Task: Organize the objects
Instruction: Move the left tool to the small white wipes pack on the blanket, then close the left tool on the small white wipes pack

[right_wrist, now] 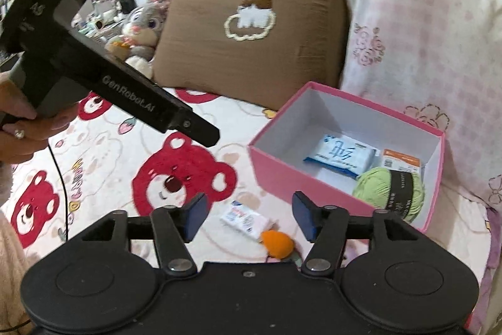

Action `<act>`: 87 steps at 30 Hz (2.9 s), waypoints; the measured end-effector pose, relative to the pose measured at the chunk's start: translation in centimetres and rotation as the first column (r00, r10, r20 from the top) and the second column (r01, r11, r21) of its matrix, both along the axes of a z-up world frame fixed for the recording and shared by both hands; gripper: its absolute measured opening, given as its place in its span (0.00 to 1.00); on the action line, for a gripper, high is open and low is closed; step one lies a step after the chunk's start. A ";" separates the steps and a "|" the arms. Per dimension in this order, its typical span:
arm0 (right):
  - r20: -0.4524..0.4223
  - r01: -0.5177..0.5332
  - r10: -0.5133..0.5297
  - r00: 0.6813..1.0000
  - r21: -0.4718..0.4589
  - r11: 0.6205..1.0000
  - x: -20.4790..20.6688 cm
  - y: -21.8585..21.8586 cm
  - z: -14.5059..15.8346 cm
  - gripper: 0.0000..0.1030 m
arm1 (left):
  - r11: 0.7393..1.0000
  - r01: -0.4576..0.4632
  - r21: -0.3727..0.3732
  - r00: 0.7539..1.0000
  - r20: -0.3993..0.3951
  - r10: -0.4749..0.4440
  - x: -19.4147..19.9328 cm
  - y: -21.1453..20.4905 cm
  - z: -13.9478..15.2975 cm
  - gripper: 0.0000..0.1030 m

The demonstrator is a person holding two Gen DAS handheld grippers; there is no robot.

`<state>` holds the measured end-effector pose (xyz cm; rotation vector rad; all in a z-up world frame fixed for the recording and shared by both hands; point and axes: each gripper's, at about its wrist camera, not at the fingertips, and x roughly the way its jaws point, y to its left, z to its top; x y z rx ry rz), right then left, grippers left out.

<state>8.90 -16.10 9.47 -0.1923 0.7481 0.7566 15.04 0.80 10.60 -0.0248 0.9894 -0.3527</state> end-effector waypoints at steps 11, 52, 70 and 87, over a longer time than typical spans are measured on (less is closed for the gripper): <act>0.007 0.007 -0.007 1.000 -0.016 1.000 -3.4 1.7 -3.6 0.78 | 0.997 -0.052 -0.049 0.998 -0.027 0.050 -2.1 2.3 -5.5 0.59; -0.065 0.179 -0.176 0.982 0.035 0.983 3.1 7.2 -20.9 0.77 | 0.971 -0.137 -0.195 0.991 -0.030 0.134 1.6 4.0 -23.4 0.38; 0.092 0.214 -0.207 0.974 -0.069 0.975 2.9 9.4 -21.3 0.67 | 0.969 -0.123 -0.213 0.992 -0.048 0.115 1.6 3.5 -23.7 0.42; 0.086 0.210 -0.205 0.975 -0.058 0.976 0.2 7.8 -17.1 0.67 | 0.993 -0.043 -0.114 0.998 -0.052 0.037 -1.6 1.4 -18.7 0.43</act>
